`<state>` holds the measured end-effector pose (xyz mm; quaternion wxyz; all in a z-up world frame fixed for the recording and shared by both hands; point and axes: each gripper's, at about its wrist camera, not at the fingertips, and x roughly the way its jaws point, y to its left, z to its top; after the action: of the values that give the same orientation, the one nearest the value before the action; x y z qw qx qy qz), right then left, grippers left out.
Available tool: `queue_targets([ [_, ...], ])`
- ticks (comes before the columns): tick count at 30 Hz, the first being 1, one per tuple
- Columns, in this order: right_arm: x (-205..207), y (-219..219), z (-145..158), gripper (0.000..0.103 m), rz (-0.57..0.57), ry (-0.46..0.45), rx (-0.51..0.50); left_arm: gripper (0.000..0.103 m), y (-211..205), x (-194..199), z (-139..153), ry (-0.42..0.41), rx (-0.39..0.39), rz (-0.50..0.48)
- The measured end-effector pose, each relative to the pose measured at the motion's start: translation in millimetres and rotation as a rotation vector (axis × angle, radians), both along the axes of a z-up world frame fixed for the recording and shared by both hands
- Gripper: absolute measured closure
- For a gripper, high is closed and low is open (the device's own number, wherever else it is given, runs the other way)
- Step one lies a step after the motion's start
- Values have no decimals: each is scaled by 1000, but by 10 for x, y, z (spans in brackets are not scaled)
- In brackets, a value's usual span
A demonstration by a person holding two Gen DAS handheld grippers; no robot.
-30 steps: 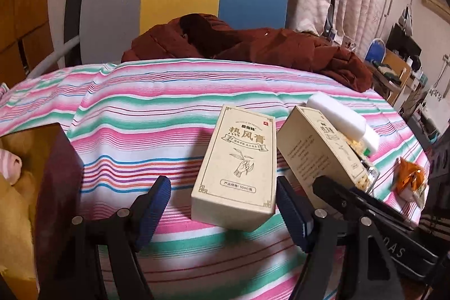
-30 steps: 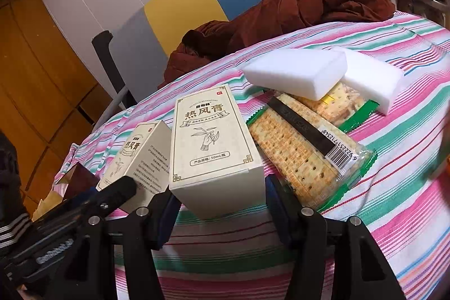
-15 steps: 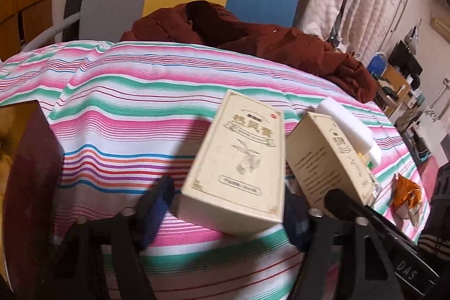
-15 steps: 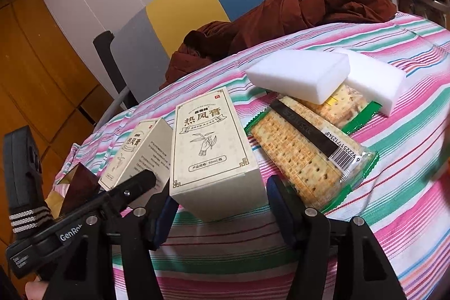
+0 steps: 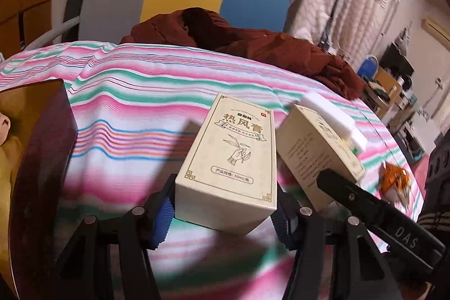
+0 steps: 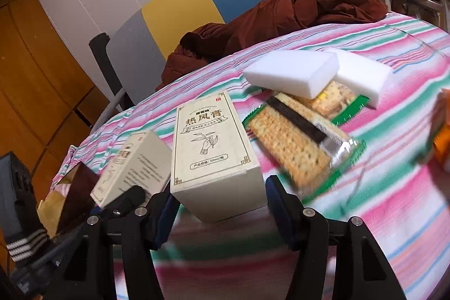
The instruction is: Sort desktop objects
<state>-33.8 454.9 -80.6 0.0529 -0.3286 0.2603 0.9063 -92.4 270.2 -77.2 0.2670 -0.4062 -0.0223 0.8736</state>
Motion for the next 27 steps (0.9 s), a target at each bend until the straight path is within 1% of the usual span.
queue_targets([
  [2,106,-79,21,42,-4,-3,13,43,-18,99,-20,-2,-12,-15],
  [7,400,-327,4,43,-30,-19,137,47,-32,163,-30,3,-23,-12],
  [9,437,-331,-21,43,-39,-19,139,47,-37,189,-34,5,-28,-11],
  [12,383,-314,-16,42,-26,-35,142,46,-46,227,-41,8,-35,-9],
  [17,272,-235,-17,40,-16,-44,110,46,-58,290,-50,14,-47,-6],
  [22,210,-200,-6,40,-9,-44,86,45,24,292,-28,20,-105,-7],
  [27,138,-216,12,40,8,-49,90,45,81,244,-6,44,-170,24],
])
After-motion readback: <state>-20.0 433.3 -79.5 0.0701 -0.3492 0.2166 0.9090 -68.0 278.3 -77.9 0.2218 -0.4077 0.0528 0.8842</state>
